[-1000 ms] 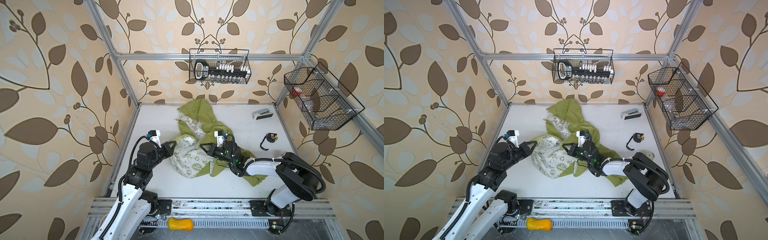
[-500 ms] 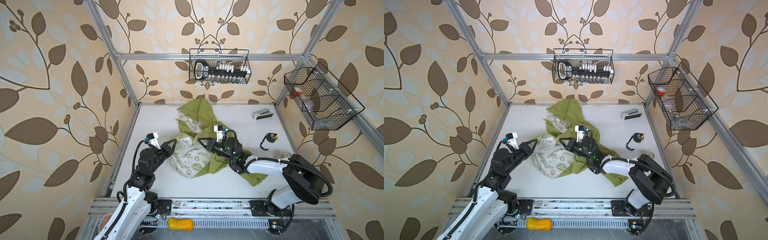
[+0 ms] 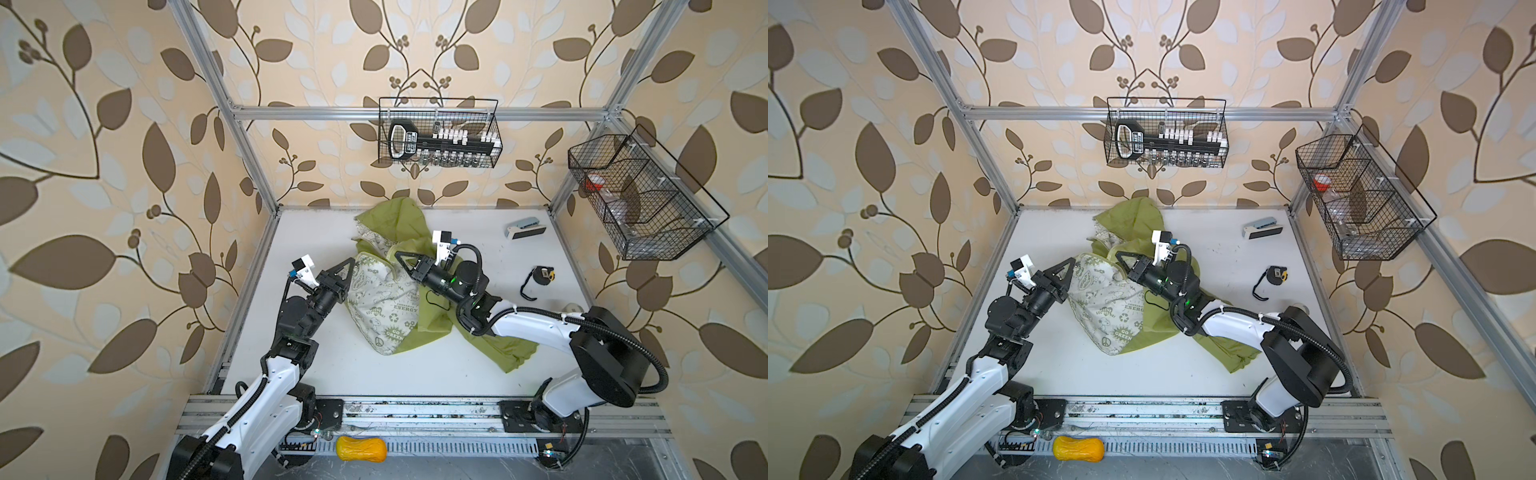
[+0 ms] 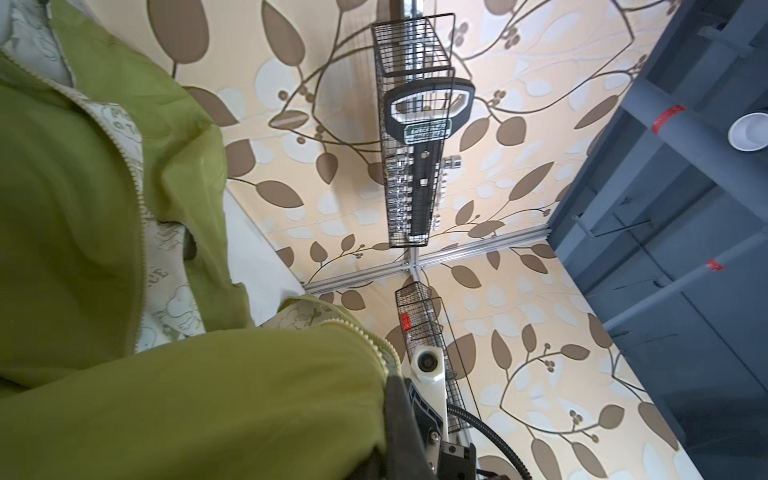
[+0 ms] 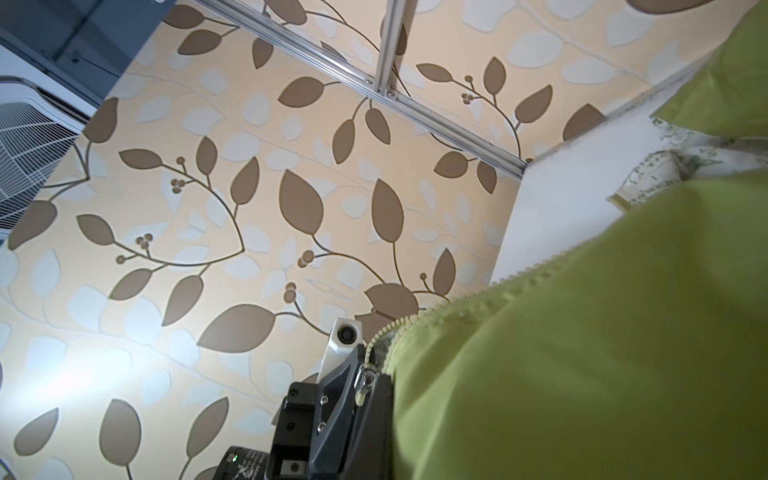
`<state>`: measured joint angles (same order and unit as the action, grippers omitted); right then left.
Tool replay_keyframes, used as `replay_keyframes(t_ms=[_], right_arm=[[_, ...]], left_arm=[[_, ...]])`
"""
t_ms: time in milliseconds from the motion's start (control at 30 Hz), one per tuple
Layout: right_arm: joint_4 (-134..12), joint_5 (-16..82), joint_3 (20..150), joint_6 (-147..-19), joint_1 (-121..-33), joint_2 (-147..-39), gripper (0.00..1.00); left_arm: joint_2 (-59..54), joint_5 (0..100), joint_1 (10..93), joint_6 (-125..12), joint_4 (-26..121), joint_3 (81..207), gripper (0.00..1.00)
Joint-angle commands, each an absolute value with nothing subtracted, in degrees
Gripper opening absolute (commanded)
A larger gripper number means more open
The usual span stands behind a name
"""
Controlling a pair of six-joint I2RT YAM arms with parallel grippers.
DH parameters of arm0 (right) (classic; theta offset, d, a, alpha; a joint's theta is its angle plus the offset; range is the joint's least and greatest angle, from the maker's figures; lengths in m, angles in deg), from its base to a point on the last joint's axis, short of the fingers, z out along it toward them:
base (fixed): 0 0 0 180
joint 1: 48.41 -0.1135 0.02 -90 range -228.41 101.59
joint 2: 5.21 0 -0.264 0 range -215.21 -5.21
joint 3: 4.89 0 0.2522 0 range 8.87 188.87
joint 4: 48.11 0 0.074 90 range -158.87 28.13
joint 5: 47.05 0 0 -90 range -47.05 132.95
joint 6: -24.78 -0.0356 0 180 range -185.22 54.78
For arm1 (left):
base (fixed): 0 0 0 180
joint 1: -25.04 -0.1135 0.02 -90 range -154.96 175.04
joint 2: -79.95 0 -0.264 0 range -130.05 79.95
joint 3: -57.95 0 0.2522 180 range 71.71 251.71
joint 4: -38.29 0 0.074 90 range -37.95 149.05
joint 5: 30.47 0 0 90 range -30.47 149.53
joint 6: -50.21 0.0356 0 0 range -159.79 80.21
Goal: Zip up the jacket
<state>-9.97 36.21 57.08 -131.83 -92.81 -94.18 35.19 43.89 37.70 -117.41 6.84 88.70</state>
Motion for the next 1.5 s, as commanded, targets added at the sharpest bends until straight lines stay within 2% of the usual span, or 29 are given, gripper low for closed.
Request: replay_keyframes(t_ms=[0,367,1467], right_arm=[[-8.71,37.12,61.21,-131.53,-94.25,-95.96,0.00],[-15.65,37.40,69.89,-129.13,-97.84,-100.90,0.00],[-20.73,39.97,74.97,-125.38,-99.21,-102.44,0.00]], left_arm=[[35.57,43.62,37.48,-118.99,-0.14,91.47,0.00],[33.64,44.49,37.69,-122.04,-4.56,91.31,0.00],[36.48,46.91,37.75,-126.49,-3.47,87.60,0.00]])
